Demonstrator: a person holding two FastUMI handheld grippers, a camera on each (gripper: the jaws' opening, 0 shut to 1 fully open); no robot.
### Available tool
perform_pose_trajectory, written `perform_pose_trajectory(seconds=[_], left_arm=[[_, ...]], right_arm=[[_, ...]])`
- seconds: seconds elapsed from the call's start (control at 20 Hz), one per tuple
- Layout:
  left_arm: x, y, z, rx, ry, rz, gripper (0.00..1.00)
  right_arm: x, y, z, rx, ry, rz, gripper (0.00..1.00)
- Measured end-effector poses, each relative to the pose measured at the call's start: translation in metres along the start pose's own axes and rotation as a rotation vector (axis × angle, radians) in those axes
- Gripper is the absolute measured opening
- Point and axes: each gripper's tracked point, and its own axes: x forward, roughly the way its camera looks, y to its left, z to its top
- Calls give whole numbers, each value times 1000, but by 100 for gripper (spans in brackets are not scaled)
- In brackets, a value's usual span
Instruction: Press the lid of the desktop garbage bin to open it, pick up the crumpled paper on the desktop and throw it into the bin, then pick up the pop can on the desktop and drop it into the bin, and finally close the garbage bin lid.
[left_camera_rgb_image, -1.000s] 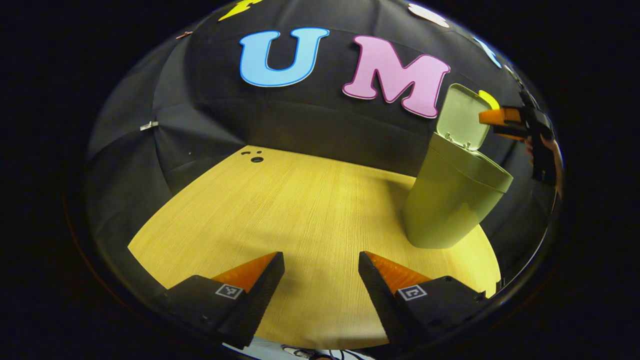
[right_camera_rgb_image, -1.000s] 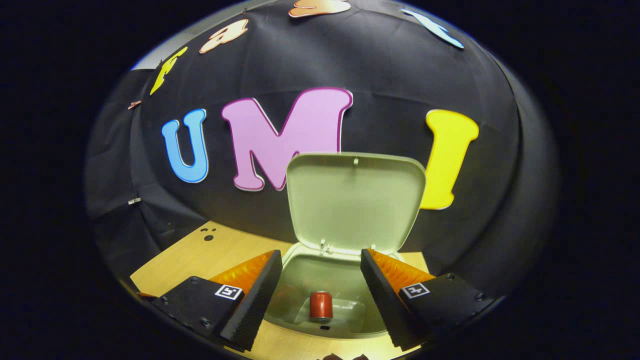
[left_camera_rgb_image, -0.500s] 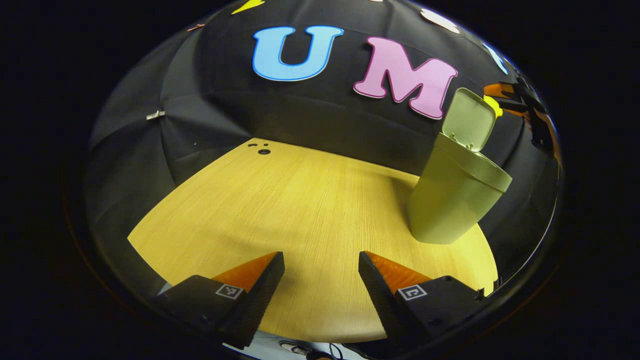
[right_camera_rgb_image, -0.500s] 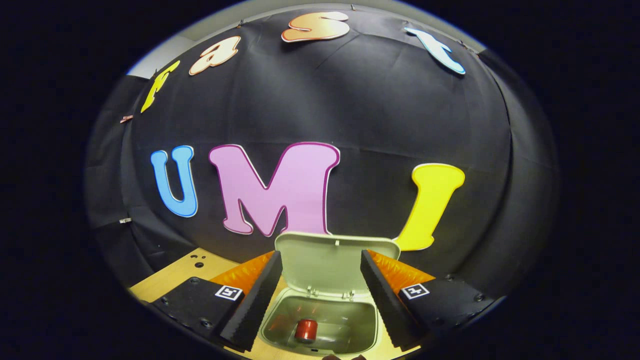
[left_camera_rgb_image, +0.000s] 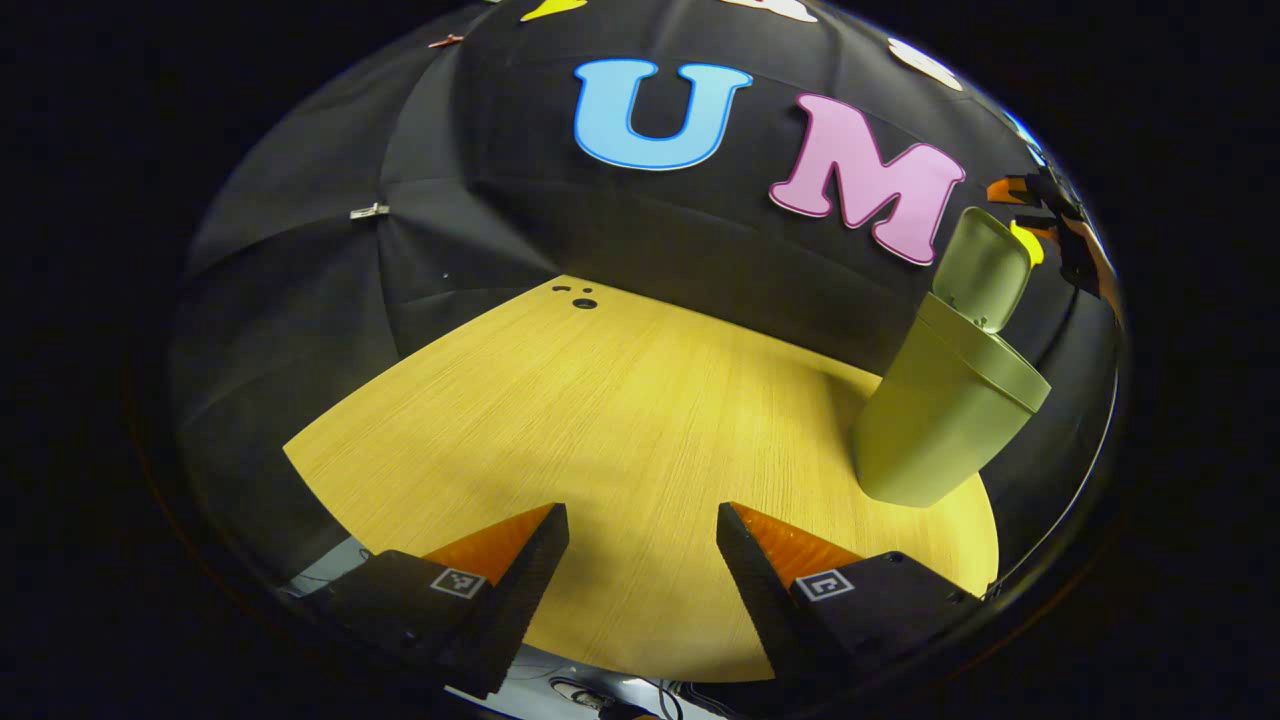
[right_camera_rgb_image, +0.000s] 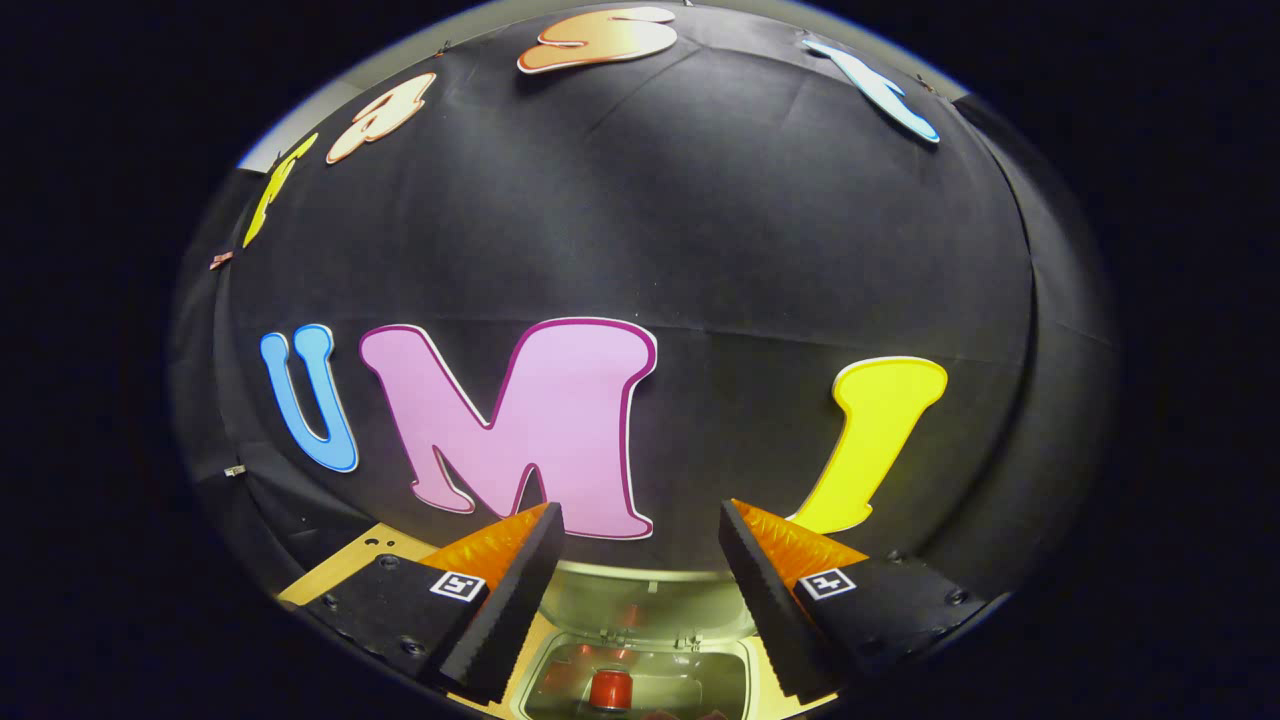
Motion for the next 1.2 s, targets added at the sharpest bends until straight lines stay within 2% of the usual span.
perform_pose_trajectory(seconds=[0.2,0.4,0.45,0.5,0.7,0.85,1.2], left_arm=[[-3,17,-10,-14,13,57,96],[-3,20,-13,-18,23,76,96],[-3,20,-12,-15,22,77,96],[-1,18,-11,-11,22,75,96],[5,6,-7,29,23,36,96],[10,-2,-2,66,18,2,96],[19,-19,3,130,30,-66,96]], right_arm=[[24,-8,-16,54,52,-15,98],[27,-2,-39,3,83,-8,100],[26,-2,-39,-15,82,-11,95],[25,-1,-41,-29,81,-12,96],[0,6,-49,-61,77,-3,96],[-21,17,-84,-66,153,31,96],[-60,18,-140,-60,186,15,98]])
